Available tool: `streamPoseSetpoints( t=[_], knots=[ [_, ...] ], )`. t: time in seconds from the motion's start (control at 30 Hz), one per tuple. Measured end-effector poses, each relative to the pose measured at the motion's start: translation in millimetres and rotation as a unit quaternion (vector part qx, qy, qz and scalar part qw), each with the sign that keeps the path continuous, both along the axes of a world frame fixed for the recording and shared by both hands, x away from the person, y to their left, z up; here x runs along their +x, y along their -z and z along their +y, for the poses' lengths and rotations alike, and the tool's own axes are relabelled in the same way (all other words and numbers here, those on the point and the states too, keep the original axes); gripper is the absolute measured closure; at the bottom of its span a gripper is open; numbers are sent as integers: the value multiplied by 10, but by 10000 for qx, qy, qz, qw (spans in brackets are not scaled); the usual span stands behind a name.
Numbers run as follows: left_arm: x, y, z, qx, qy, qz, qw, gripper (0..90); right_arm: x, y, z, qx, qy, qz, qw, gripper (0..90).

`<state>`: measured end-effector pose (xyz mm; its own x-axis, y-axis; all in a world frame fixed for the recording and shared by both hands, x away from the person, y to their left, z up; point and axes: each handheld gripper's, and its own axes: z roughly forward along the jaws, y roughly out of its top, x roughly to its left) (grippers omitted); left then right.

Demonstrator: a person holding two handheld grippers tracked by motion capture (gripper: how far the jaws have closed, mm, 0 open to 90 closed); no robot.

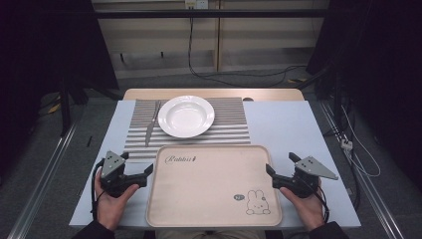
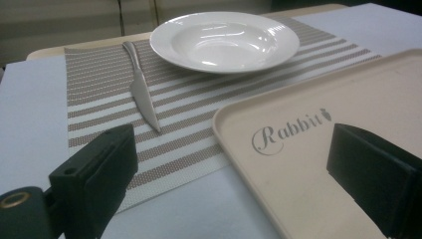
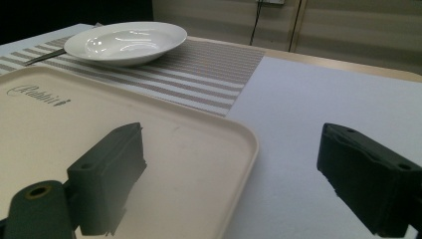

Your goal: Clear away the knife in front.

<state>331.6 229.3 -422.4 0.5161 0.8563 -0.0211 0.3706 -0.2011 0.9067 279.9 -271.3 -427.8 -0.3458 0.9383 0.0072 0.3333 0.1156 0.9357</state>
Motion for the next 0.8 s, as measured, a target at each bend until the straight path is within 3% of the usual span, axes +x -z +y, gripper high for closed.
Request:
streamPoseSetpoints(
  t=[0.1,0.2,0.37,0.47,0.53,0.8],
  knots=[
    [6,-10,-4,-5,-64,-13,10000,53,3,3,7,-6,-26,-5,10000,106],
    [23,-23,6,-218,-163,64,9996,58,8,3,1,3,-40,-1,10000,106],
    [38,-43,-3,-259,-249,88,9993,59,15,12,-20,37,-12,30,10000,106],
    [49,-67,-34,3,-123,140,9998,61,10,15,-22,32,-33,52,10000,107],
    [84,-76,-64,194,-91,323,9992,67,15,22,-22,31,-43,84,10000,106],
    [223,-131,-79,123,-88,358,9992,85,18,-3,-37,-3,-26,98,9999,100]
  ],
)
